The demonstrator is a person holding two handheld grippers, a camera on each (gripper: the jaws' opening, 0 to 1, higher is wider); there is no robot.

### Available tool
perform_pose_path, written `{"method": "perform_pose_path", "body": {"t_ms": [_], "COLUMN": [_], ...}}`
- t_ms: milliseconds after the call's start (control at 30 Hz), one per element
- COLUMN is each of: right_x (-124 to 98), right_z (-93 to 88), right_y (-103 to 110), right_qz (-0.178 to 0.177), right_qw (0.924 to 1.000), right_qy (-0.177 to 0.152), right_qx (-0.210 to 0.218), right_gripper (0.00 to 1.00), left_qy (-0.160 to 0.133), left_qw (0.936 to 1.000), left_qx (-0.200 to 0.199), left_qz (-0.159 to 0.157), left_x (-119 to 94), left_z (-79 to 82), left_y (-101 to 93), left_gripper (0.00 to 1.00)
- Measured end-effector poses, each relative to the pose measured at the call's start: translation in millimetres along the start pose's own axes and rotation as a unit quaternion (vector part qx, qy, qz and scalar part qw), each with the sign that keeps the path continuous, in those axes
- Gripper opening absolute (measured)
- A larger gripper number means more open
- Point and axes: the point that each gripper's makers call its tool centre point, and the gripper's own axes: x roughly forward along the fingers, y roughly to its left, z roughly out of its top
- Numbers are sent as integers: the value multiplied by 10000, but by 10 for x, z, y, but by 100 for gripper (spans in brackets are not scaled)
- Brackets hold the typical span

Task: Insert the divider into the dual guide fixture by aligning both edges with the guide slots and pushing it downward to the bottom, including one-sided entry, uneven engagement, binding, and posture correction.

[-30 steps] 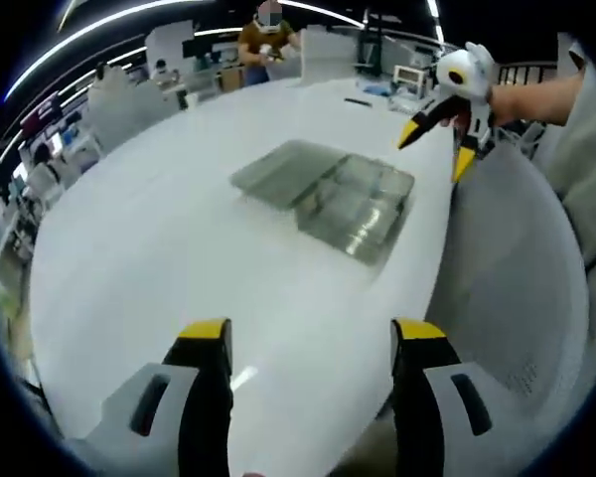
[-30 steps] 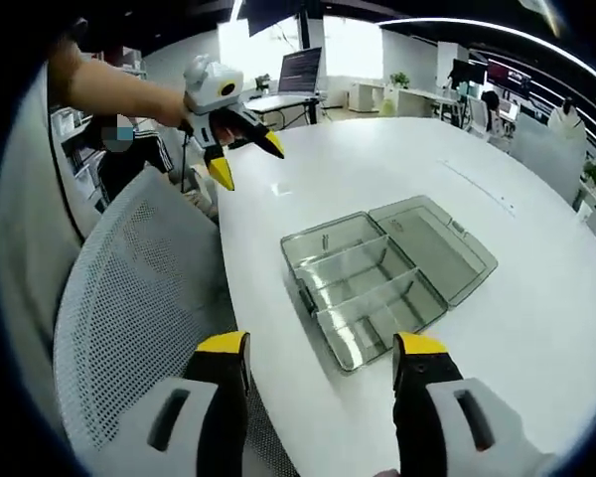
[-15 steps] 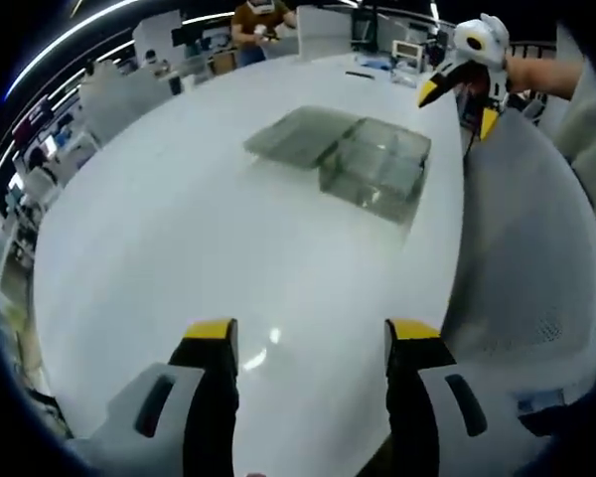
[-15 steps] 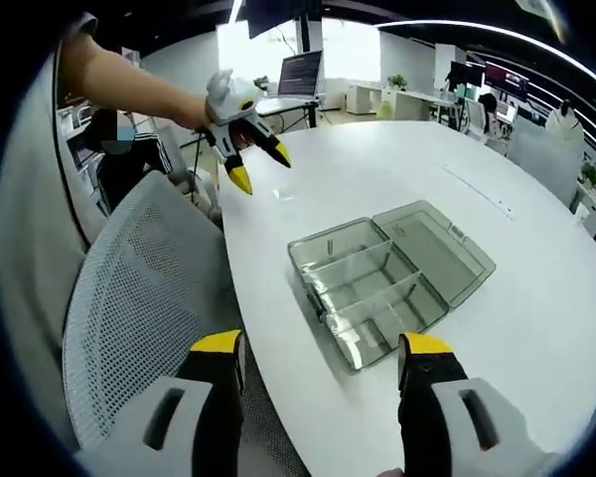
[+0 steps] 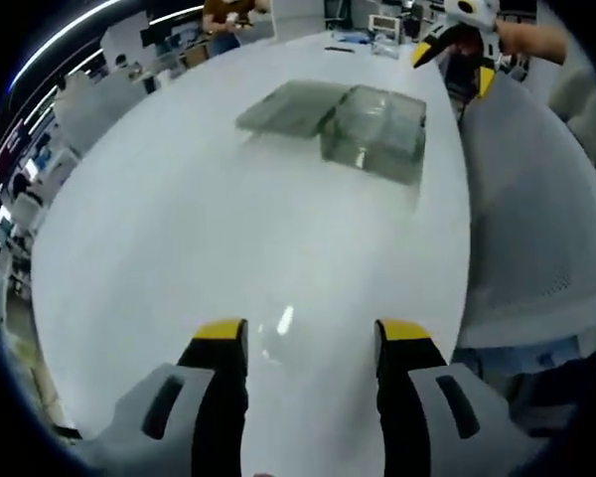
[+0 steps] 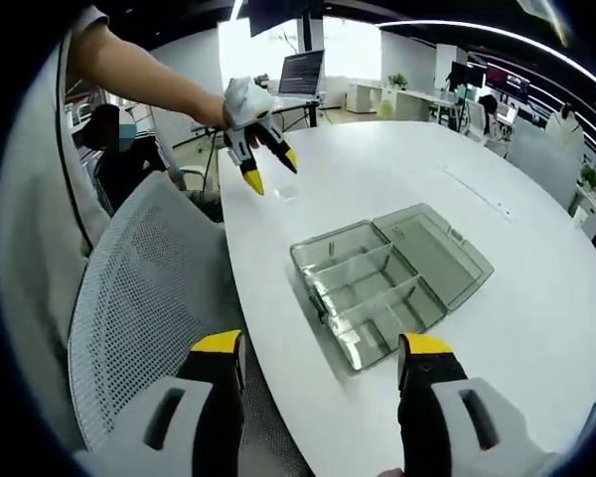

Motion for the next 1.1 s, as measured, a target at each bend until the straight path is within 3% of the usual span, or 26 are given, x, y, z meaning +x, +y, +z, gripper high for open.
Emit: {"method": "perform_pose_path", "body": {"t_ms": [667,1100], "right_x": [-55,-72], "right_z": [-37,-57], "right_y": [31,49], "right_qz": [-115,-189], "right_qw": [9999,9996], "right_qy": [67,114], "right_qx": [103,154], "right_gripper": [59,58], "left_qy": [444,605], "left_qw": [9950,9904], "left_qx": [706,937], "left_qz": [-544,-811], "left_x": [195,287], "left_z": [-125,-160], "left_y": [42,27], "left_gripper": [43,42]}}
